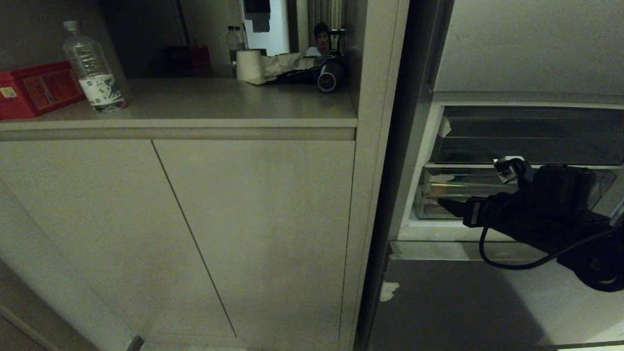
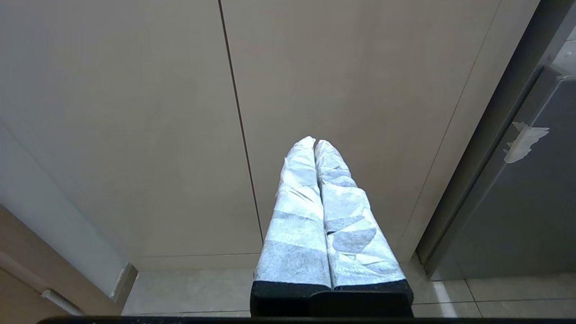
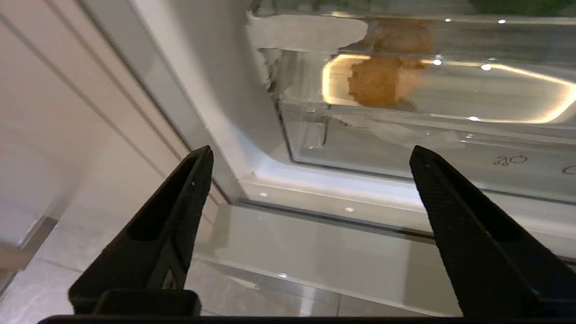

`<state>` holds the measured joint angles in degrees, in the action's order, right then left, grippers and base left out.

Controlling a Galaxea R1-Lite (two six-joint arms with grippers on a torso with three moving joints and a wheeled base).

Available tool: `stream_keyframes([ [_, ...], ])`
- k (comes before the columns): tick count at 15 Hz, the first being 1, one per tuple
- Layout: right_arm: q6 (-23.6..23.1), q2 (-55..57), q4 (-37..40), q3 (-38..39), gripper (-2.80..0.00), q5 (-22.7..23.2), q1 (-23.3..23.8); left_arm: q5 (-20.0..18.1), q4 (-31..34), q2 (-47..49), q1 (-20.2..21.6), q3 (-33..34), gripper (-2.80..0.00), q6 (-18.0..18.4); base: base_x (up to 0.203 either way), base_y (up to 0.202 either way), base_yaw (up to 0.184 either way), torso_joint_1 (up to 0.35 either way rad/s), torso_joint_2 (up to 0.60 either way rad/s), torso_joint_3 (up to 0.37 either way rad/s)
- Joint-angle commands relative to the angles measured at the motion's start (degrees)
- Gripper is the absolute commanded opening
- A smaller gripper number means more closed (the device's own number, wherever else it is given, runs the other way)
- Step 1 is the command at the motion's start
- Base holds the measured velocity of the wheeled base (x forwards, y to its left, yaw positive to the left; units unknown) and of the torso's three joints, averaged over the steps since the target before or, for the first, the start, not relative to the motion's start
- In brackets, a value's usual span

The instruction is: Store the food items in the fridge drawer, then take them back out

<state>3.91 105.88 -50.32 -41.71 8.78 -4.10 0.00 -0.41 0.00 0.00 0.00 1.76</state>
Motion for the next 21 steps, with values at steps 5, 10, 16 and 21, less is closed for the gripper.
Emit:
stream_keyframes([
  [5,0.04,5.88,-0.3,-5.25,0.0,-0.56,-0.98,0.0,-0.02,0.0,0.0,0.0,-2.8,0.0,0.0,0.0,0.0,0.0,0.0,0.0],
  [10,0.16,7.06,-0.3,-7.33,0.0,-3.18,-2.52,0.0,-0.02,0.0,0.0,0.0,-2.8,0.0,0.0,0.0,0.0,0.0,0.0,0.0],
  [16,0.22,8.22,-0.3,-9.55,0.0,-6.79,-3.9,0.0,-0.02,0.0,0.0,0.0,-2.8,0.0,0.0,0.0,0.0,0.0,0.0,0.0],
  [21,0.34,9.85,-0.27,-11.67,0.0,-7.03,-3.99,0.0,-0.02,0.0,0.0,0.0,-2.8,0.0,0.0,0.0,0.0,0.0,0.0,0.0],
])
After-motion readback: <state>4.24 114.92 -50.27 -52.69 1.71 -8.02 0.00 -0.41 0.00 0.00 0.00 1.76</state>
